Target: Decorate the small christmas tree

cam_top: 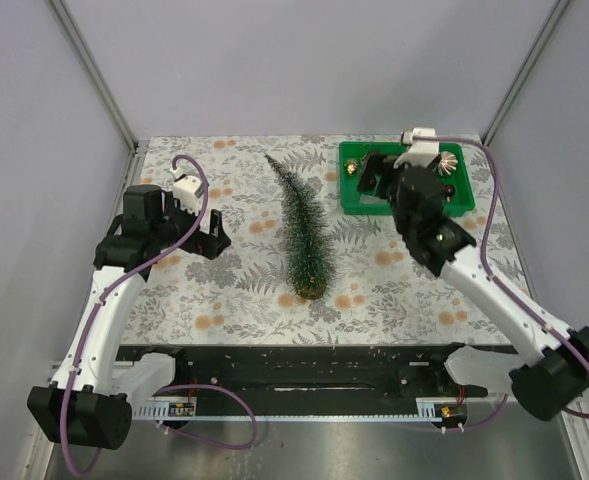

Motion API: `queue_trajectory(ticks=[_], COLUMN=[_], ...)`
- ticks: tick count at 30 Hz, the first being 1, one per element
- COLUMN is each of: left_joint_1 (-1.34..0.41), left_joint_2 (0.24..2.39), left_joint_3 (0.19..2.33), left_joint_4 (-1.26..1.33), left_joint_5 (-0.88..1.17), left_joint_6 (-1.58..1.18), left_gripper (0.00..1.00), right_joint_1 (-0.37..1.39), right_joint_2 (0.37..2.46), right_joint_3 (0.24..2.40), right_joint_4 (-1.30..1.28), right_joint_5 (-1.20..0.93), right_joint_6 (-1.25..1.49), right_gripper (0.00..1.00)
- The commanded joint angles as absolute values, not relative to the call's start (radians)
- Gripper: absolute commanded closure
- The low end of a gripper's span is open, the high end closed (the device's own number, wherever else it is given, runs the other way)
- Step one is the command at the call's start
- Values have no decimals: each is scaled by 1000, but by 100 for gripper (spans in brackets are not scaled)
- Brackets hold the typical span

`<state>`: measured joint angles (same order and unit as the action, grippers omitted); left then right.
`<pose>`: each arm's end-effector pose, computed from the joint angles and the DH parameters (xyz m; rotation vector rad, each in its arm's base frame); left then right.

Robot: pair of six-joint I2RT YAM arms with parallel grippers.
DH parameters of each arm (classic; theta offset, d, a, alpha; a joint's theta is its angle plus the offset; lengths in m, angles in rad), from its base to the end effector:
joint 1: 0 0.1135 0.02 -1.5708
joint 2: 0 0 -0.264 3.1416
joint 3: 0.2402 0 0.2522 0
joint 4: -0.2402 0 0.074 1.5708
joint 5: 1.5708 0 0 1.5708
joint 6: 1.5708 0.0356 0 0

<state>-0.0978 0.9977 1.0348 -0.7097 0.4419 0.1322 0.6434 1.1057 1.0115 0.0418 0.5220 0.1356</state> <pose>0.2000 -0.0349 0.3382 0.4882 2.1543 -0.4750 0.2153 0.1393 0.3807 -0.0092 1.6191 0.1777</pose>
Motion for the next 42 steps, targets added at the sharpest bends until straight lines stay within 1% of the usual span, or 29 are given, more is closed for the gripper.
queue_trajectory(ticks=[1,3,7,9,14,19,24,29,35,39,42], left_joint_1=[-95,-95,-95,-95,-94,-95,-95,-95,-95,-95,-95], left_joint_2=[989,989,1000,1011,1019,1017,1032,1040,1043,1046,1045], left_joint_3=[1088,1092,1107,1115,1111,1101,1104,1108,1111,1117,1117], left_joint_4=[-710,-715,-730,-739,-746,-746,-746,-746,-746,-746,-746], left_joint_5=[482,480,485,492,509,512,540,552,548,546,549], left_joint_6=[132,140,146,150,170,178,166,160,155,152,149], left_gripper=[1,1,1,1,1,1,1,1,1,1,1], right_joint_1=[444,364,209,169,153,150,147,143,130,130,130], right_joint_2=[1326,1443,1728,1886,2060,2097,2157,2212,2278,2293,2295], right_joint_3=[1221,1311,1565,1676,1781,1789,1857,1887,1925,1918,1904], right_joint_4=[-178,-205,-358,-422,-431,-350,-311,-230,-201,-151,-94], right_joint_5=[450,393,232,148,173,287,357,383,361,371,390], right_joint_6=[204,221,302,334,327,273,195,126,144,138,112], right_gripper=[1,2,14,17,21,22,23,23,25,30,41])
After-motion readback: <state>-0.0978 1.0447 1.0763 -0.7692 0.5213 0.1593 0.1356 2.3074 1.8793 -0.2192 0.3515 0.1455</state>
